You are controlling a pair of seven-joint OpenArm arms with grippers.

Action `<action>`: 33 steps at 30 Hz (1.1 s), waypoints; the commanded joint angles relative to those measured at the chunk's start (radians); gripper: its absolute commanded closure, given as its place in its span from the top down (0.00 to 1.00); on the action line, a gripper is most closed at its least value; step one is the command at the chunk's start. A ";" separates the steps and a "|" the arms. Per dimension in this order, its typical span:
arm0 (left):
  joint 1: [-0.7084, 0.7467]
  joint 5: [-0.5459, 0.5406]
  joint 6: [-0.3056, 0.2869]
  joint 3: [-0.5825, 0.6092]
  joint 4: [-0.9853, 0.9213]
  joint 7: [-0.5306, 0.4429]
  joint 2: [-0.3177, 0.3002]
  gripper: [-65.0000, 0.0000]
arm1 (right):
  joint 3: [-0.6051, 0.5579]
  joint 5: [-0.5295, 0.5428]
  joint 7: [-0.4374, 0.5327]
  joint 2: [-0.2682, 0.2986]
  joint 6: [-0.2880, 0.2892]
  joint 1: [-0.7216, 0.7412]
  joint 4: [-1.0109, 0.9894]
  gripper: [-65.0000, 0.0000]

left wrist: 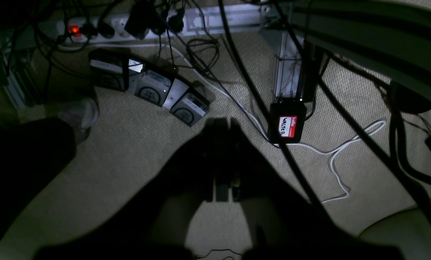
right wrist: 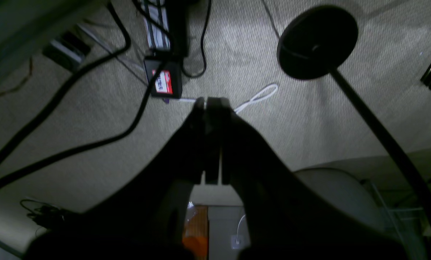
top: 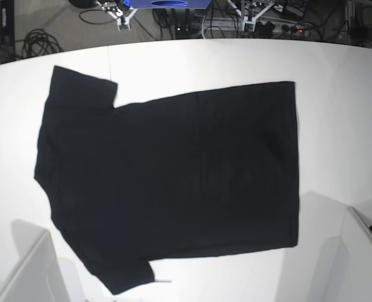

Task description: Fold the T-shirt properly

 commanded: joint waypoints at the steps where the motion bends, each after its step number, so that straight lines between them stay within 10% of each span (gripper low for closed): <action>1: 0.005 -0.001 0.003 -0.001 0.001 0.001 0.001 0.00 | -0.003 -0.004 0.002 0.005 -0.005 -0.002 0.000 0.00; 33: 0.353 0.010 0.003 0.011 0.394 0.001 -0.103 0.00 | 0.007 0.002 0.002 0.058 -0.005 -0.352 0.397 0.00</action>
